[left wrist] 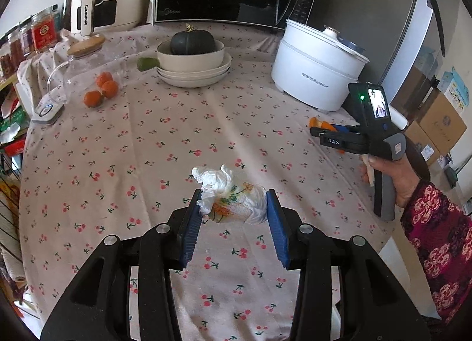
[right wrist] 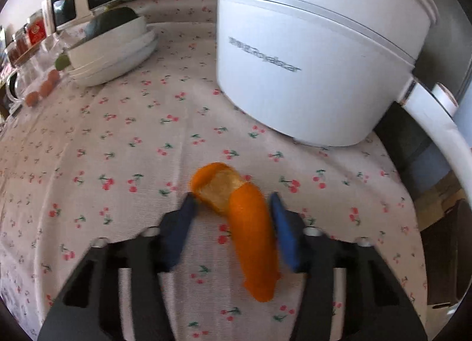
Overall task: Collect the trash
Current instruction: 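Grasp the orange peel with the right tool while the left tool holds the tissue, then carry the orange peel and tissue over the white bin with both tools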
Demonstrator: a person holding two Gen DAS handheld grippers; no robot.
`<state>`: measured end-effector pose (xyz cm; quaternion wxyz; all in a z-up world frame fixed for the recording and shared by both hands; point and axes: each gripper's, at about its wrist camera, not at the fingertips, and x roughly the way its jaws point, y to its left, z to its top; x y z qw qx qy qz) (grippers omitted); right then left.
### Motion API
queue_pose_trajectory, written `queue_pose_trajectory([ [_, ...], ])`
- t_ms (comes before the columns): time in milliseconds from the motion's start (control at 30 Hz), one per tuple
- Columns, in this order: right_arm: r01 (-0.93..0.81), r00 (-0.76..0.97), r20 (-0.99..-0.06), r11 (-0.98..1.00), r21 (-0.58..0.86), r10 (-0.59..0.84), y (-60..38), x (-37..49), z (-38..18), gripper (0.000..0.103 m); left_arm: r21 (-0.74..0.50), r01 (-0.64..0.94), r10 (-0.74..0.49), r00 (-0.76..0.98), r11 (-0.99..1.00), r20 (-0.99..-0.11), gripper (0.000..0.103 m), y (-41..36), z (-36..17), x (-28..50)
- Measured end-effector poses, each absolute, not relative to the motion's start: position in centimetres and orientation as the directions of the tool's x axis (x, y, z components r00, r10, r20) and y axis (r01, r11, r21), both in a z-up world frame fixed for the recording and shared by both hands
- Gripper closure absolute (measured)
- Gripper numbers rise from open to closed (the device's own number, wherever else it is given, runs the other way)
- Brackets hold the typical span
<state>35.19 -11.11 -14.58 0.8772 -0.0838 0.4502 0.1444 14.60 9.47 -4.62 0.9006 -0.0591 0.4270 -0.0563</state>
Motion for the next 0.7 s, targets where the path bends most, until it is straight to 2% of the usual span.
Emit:
queue_pose_trajectory([
  [233, -0.318, 0.57, -0.802, 0.948, -0.017, 0.177, -11.1, 34.4, -14.1, 0.075, -0.135, 0.047, -0.133, 0.64, 0.99, -0.757, 0.063, 9.5, -4.3, 14.6],
  [433, -0.334, 0.576, -0.8, 0.942, -0.041, 0.17, -10.7, 33.5, -13.4, 0.077, -0.139, 0.043, -0.134, 0.649, 0.989, -0.749, 0.063, 9.3, -3.8, 14.7],
  [700, -0.361, 0.618, -0.759, 0.932, -0.042, 0.205, -10.6, 29.2, -8.6, 0.077, -0.157, 0.067, -0.16, 0.683, 0.985, -0.712, 0.063, 8.4, -2.0, 13.9],
])
